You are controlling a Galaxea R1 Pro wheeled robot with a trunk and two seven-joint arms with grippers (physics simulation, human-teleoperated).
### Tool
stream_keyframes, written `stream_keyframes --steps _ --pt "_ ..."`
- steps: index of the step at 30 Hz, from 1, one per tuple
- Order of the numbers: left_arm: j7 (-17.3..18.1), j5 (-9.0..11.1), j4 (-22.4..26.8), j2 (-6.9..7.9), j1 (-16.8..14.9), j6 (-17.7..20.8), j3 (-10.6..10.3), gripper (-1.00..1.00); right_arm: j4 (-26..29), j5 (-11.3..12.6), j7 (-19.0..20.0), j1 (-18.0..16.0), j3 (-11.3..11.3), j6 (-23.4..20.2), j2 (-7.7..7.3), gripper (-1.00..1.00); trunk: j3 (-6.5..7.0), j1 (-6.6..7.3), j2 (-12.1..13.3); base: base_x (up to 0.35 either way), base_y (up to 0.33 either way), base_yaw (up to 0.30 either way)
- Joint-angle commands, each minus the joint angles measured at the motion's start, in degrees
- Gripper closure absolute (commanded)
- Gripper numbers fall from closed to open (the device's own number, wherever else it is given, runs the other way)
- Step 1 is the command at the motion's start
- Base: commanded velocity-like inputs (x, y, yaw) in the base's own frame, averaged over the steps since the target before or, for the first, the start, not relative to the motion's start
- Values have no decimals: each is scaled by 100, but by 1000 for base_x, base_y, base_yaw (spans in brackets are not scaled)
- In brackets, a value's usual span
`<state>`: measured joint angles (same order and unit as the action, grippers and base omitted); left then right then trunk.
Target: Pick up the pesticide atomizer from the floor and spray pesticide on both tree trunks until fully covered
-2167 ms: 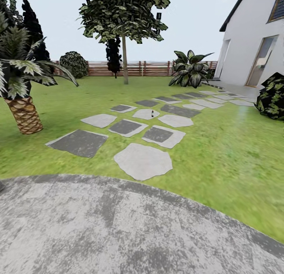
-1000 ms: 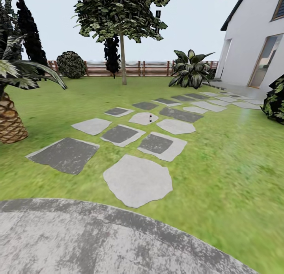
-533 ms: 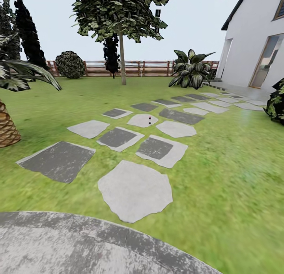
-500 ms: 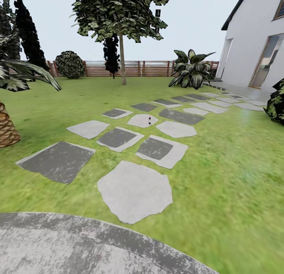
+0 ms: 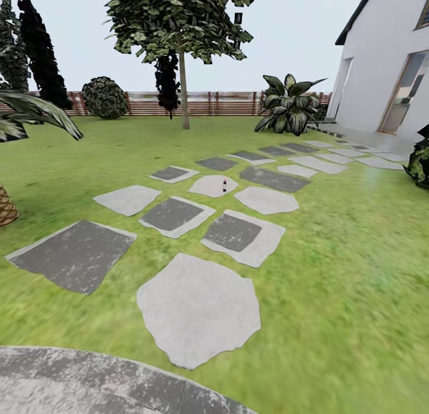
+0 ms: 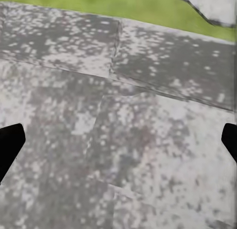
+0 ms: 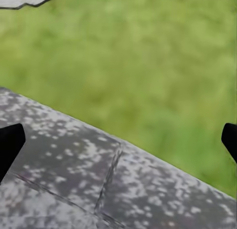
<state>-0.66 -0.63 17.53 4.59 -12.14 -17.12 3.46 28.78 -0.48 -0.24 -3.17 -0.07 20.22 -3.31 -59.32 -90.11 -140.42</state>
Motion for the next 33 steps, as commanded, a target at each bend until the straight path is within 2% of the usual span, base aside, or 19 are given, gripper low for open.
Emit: stream_keyframes --steps 1,33 --pt "-5 -7 -4 -1 -1 -19 14 -100 -4 -5 -2 -1 -1 17 2 -100 -5 -2 -1 337 -75 0" --pt "-5 -7 -4 -1 -3 -19 14 -100 2 -5 -2 -4 -1 17 -1 -100 -5 -2 -1 337 -75 0"
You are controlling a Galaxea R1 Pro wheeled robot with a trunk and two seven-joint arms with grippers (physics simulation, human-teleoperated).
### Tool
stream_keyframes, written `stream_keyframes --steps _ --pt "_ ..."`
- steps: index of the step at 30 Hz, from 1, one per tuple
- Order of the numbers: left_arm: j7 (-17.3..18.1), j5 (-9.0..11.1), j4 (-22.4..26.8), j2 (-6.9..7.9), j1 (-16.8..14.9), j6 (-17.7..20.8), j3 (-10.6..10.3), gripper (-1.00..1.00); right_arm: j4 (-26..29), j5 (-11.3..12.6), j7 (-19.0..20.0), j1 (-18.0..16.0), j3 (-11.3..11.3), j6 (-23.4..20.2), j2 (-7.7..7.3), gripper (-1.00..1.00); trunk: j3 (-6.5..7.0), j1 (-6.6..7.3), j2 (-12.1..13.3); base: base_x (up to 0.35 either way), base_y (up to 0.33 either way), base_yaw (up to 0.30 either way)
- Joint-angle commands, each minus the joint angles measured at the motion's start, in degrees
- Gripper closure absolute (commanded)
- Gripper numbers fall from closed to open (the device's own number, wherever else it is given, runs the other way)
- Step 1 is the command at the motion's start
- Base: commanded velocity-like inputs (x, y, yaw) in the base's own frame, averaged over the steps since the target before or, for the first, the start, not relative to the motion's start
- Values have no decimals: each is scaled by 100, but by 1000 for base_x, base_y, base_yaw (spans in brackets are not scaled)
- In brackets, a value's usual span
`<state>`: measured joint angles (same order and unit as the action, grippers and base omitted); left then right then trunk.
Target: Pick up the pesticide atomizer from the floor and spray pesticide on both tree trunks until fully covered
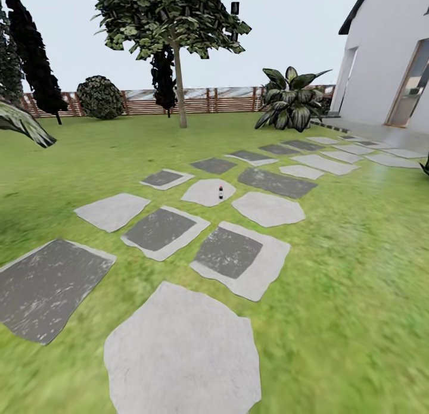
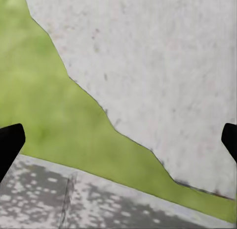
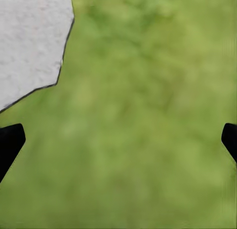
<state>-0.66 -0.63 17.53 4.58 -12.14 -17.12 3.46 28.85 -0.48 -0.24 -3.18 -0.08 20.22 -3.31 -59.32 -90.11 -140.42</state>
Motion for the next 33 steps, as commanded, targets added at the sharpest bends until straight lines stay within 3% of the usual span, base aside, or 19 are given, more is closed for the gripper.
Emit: stream_keyframes --steps 1,33 --pt "-5 -7 -4 -1 -2 -19 14 -100 -3 -5 -2 -2 -1 17 3 -100 -5 -2 -2 337 -75 0" --pt "-5 -7 -5 -4 -3 -19 14 -100 -11 -5 -2 -6 -1 17 5 -100 -5 -2 -2 337 -75 0"
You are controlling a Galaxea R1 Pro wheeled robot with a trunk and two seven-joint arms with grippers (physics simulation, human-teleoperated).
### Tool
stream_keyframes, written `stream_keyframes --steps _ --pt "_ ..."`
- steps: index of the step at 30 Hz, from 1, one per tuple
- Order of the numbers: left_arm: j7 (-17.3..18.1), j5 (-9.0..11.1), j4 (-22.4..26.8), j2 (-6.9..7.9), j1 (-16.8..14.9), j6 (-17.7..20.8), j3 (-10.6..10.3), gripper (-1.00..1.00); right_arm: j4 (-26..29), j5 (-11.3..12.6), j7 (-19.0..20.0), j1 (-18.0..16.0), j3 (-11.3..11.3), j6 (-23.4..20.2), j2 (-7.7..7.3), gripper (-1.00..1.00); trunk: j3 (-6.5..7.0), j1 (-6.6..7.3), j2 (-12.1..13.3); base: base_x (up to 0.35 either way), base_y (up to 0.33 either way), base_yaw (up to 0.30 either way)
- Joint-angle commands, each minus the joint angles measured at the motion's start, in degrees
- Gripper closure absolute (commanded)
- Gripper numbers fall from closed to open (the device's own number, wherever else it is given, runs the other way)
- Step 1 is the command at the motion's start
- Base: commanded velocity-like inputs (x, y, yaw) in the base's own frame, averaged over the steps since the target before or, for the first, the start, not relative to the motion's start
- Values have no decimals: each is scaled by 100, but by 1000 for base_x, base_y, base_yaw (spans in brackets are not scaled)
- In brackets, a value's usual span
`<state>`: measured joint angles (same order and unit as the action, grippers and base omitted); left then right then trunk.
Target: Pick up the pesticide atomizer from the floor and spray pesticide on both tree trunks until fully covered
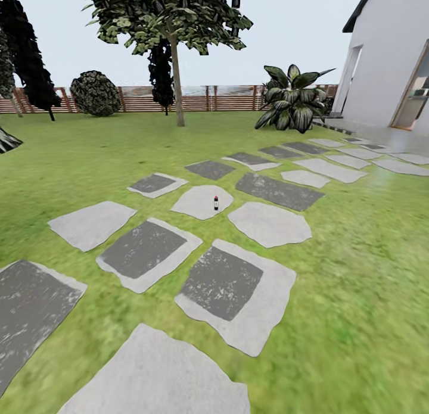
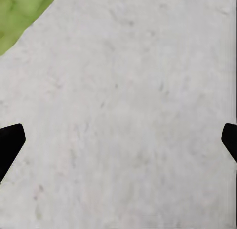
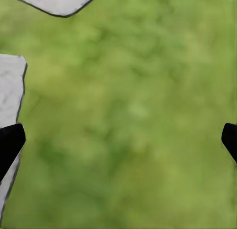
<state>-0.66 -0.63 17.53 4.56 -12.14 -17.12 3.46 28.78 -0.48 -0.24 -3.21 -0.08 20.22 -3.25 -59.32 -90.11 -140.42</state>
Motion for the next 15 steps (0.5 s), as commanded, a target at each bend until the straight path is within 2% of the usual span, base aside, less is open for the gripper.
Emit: stream_keyframes --steps 1,15 --pt "-5 -7 -4 -3 -3 -19 14 -100 -4 -5 -2 -2 -1 17 -2 -100 -5 -2 -2 337 -75 0" --pt "-5 -7 -4 1 -5 -19 14 -100 16 7 0 -1 -1 12 0 -100 -8 -2 -2 337 -75 0"
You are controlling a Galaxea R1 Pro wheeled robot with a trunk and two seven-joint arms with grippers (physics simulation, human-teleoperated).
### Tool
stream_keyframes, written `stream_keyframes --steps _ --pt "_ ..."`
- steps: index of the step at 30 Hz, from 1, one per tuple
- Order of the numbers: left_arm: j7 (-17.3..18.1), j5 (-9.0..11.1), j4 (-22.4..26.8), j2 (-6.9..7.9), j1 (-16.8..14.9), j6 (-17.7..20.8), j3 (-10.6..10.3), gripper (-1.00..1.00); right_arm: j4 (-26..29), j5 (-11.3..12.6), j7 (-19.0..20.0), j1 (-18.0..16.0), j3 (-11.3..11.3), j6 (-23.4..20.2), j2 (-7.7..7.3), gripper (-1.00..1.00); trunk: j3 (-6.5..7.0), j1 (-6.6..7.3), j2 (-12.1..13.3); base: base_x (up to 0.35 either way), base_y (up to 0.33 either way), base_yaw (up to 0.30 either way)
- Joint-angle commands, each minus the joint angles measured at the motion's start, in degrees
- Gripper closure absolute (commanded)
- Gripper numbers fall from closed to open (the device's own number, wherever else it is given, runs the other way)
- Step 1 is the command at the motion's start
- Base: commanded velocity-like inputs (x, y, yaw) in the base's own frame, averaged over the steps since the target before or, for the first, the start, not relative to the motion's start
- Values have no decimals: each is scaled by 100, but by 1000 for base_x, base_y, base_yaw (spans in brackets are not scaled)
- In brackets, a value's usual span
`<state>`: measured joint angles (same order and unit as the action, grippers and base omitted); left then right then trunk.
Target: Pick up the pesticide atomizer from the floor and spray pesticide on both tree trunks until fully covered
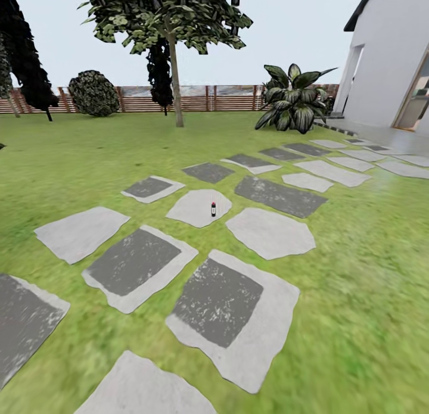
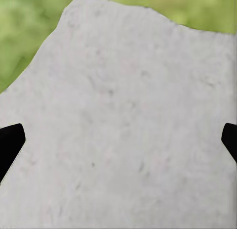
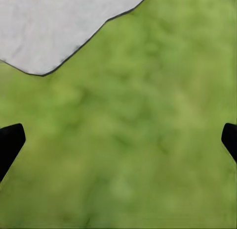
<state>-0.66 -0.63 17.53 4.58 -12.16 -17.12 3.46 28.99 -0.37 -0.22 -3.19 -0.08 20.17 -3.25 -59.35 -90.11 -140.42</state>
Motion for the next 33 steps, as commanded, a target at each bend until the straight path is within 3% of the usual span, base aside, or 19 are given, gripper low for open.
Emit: stream_keyframes --steps 1,15,33 --pt "-5 -7 -4 -1 -3 -19 14 -100 -1 -3 -3 -3 -1 17 0 -100 -10 -2 -2 337 -75 0" --pt "-5 -7 -4 -1 0 -19 14 -100 0 11 -1 -2 -1 14 0 -100 -125 -2 -2 337 -69 0" --pt "-5 -7 -4 -1 -1 -19 14 -100 -25 -16 1 -2 -1 23 0 -100 -132 -2 -2 337 -3 0"
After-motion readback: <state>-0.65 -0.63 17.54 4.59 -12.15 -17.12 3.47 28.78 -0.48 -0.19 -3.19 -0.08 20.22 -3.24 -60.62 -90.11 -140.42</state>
